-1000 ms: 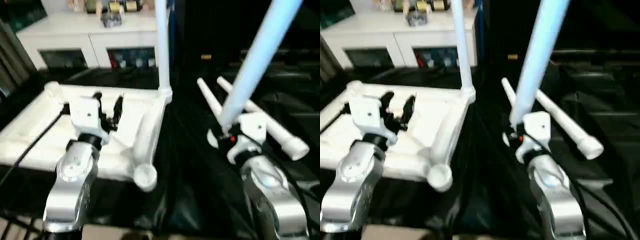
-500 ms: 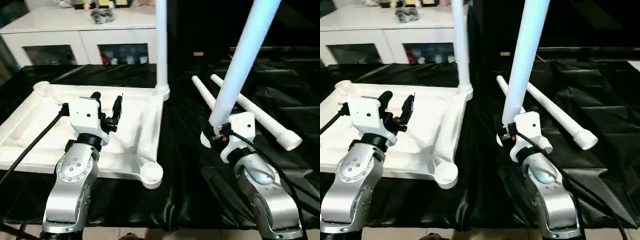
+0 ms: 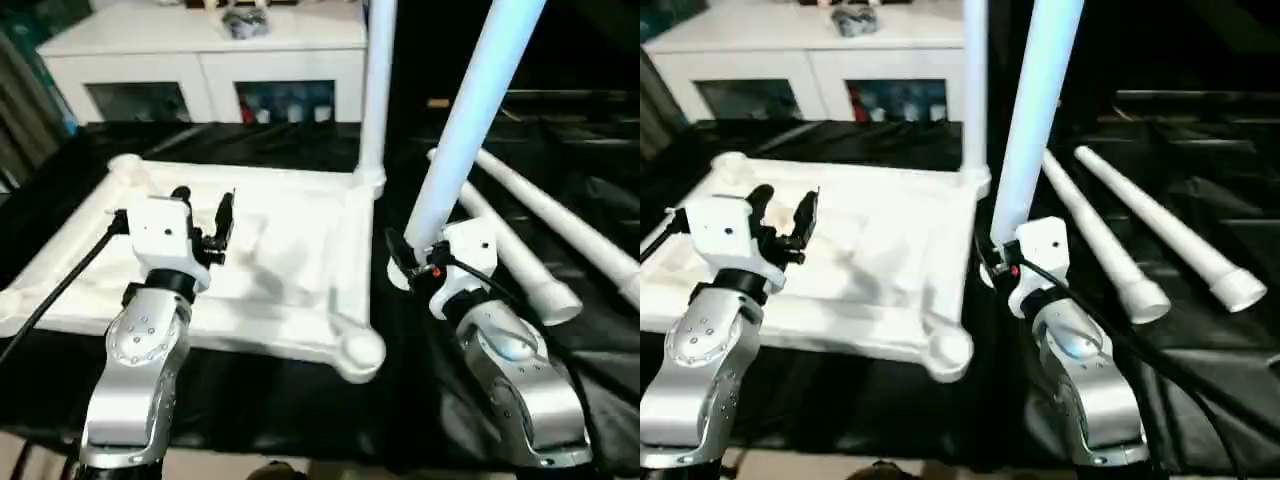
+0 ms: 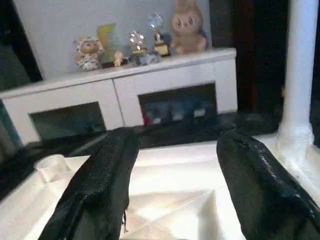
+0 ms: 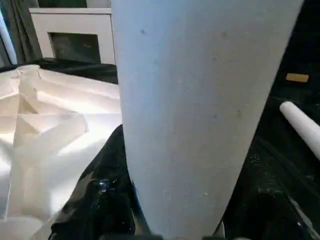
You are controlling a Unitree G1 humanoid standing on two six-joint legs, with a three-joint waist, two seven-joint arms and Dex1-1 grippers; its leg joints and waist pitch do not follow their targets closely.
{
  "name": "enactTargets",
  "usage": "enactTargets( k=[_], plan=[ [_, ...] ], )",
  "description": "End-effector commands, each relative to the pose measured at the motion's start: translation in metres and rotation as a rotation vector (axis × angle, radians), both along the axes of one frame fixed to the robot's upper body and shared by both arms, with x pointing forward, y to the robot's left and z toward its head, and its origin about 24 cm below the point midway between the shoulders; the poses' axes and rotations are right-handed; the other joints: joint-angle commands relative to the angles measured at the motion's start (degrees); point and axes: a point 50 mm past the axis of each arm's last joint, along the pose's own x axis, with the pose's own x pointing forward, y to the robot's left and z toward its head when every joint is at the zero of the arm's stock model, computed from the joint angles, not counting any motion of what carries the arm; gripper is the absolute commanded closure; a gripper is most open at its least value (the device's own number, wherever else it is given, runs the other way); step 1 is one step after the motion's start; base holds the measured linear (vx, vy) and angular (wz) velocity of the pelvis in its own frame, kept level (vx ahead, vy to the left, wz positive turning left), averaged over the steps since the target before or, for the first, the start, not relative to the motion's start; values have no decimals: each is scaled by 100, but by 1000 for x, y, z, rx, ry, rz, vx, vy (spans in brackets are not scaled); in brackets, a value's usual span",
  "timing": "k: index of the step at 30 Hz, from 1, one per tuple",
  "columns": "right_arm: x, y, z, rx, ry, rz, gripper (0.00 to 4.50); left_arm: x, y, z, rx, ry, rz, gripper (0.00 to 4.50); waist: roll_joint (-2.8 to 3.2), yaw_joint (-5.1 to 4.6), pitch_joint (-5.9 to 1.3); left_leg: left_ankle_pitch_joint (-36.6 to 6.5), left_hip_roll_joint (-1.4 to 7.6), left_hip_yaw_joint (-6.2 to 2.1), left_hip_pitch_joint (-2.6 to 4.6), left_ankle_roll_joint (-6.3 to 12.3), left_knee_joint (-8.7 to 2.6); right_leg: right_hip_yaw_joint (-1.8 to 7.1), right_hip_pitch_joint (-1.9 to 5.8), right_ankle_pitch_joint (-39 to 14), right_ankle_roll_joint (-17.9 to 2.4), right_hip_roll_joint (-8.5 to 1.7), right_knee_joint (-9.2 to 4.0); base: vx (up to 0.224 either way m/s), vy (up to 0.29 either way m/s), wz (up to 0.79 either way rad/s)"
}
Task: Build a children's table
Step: Pick table leg
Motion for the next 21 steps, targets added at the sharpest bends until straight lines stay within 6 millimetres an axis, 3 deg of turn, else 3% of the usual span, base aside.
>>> enactTargets(
  k=[1,2,3,4,5,6,8,9,10,11,12,13,14,15,16,17,18,19,20,21],
  plan=[
    [2,-1,5,5,-26,-1,260,-1,-2,-1,10,-14,24,151,-133,111,-236,-1007,918,-779,230,-233,-41,660,353,-543,-729,-1401,-1026,-91,97,-7],
    [2,-1,5,5,-26,-1,260,-1,-2,-1,10,-14,24,151,-36,33,-162,-1241,987,-938,298,-559,-124,398,349,-1156,-868,-1077,-1011,-99,113,-13],
    [2,-2,5,4,-26,-2,260,-1,-3,-2,2,-12,24,151,351,-253,-180,-4224,1767,-1581,317,-1872,-1248,-18,191,-906,262,-19,145,-115,107,-6],
    [2,-2,5,4,-26,-3,260,-1,-3,-2,2,-10,23,151,394,-203,-228,-4455,1618,-1480,282,-2152,-1294,-142,128,-540,392,119,361,-115,107,-6],
    [2,-2,6,3,-27,-4,260,-1,-3,-2,2,-10,23,151,409,-162,-231,-4441,1530,-1377,253,-2307,-1355,-187,75,-296,338,185,449,-128,66,14],
    [3,-3,6,1,-27,-7,260,-1,-4,-2,4,-9,23,151,479,-120,-260,-4802,1202,-1153,208,-2330,-1451,-355,220,-150,34,278,424,-123,-11,5],
    [3,-4,6,0,-27,-8,260,0,-5,-3,4,-9,25,151,466,-84,-309,-4888,1067,-1138,313,-2225,-1476,-388,295,-220,-144,290,197,-120,-44,-3],
    [3,-5,6,-3,-28,-10,260,1,-5,-4,-8,2,27,151,351,-39,-352,-4668,1093,-1242,415,-1857,-1562,-196,418,-414,-339,170,-94,-120,-121,-9],
    [3,-5,6,-4,-28,-10,260,1,-5,-4,-7,2,27,151,262,-58,-376,-4492,1101,-1302,431,-1756,-1575,-106,478,-533,-387,111,-209,-120,-121,-9],
    [3,-6,5,-9,-28,-13,260,1,-4,-5,-39,8,35,151,23,-79,-416,-3931,1063,-1389,491,-1375,-1501,125,510,-852,-708,-108,-498,-140,-161,-10],
    [3,-7,5,-10,-28,-15,260,2,-3,-6,-50,16,45,151,-130,-138,-430,-3366,891,-1336,503,-1134,-1319,246,551,-1020,-1089,-279,-787,-161,-195,-11],
    [3,-7,5,-10,-28,-15,260,2,-3,-6,-51,17,46,151,-328,-35,-234,-1323,233,-632,191,-596,374,417,576,-2001,-2316,-1022,-1800,-161,-195,-11],
    [3,-8,5,-11,-28,-16,260,2,-2,-6,-52,18,60,151,-47,90,-137,-720,203,-605,10,-423,651,609,676,-2226,-2199,-1074,-1698,-134,-204,-22],
    [3,-9,4,-18,-24,-18,260,3,-1,-6,-44,16,64,151,-251,57,-26,-256,179,-529,-295,-512,833,383,808,-2913,-876,-895,-1595,-55,-186,-38],
    [3,-9,4,-20,-24,-19,260,4,-1,-6,-42,14,63,151,-285,104,-25,-280,250,-518,-256,-504,423,398,950,-2507,-115,-814,-1469,-55,-186,-38],
    [2,-10,4,-18,-21,-20,260,4,-1,-6,-38,17,56,151,-296,106,-98,-339,302,-545,-109,-447,219,386,951,-2205,82,-748,-1426,-51,-156,-30],
    [2,-11,4,-16,-20,-21,260,4,-2,-6,-34,10,43,151,-135,120,-230,-279,455,-610,76,-78,-243,318,1014,-1357,621,-574,-1406,-86,-135,-9],
    [1,-12,4,-16,-19,-25,260,4,-3,-6,-38,4,36,151,-37,57,-290,-84,848,-824,224,226,-440,194,851,-377,844,-419,-1285,-86,-135,-9],
    [1,-13,4,-13,-20,-31,260,3,-4,-5,-47,1,32,151,-37,57,-290,-84,848,-824,224,226,-440,194,851,-377,844,-419,-1285,-70,-93,1],
    [1,-14,4,-10,-20,-39,260,3,-4,-6,-50,3,30,151,152,-98,-342,-168,1713,-1261,504,690,-681,217,592,361,548,-669,-794,-47,-60,4]
  ],
)
